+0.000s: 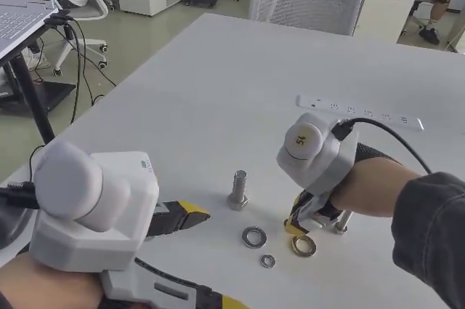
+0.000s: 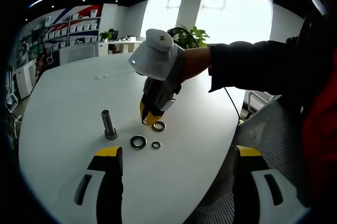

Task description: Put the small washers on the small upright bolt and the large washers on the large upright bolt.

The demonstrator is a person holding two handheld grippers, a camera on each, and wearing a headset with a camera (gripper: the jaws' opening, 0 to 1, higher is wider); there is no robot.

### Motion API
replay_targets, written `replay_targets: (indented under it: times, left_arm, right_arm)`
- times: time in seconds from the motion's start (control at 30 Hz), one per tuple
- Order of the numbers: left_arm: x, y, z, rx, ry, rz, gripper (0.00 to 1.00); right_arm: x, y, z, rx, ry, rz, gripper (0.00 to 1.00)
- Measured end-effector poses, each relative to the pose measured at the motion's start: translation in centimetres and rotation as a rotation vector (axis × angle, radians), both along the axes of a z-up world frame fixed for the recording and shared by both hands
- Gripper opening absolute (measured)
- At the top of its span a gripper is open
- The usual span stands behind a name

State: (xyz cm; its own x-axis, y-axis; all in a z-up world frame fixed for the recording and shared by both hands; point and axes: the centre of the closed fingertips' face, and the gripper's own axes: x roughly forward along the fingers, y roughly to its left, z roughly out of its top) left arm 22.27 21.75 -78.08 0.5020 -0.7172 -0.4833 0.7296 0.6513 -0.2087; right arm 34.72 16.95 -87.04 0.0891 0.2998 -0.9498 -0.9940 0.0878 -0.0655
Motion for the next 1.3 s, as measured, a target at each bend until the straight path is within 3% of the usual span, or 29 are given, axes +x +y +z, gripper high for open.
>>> replay_targets:
  times: [1.3]
  left_arm:
    - [-0.3,-0.3,0.2,-0.001,-0.013,-0.016,0.86]
  right_arm:
    - [-2.6,-1.3,3.7,0.031,-0.05,-0.007,0.13]
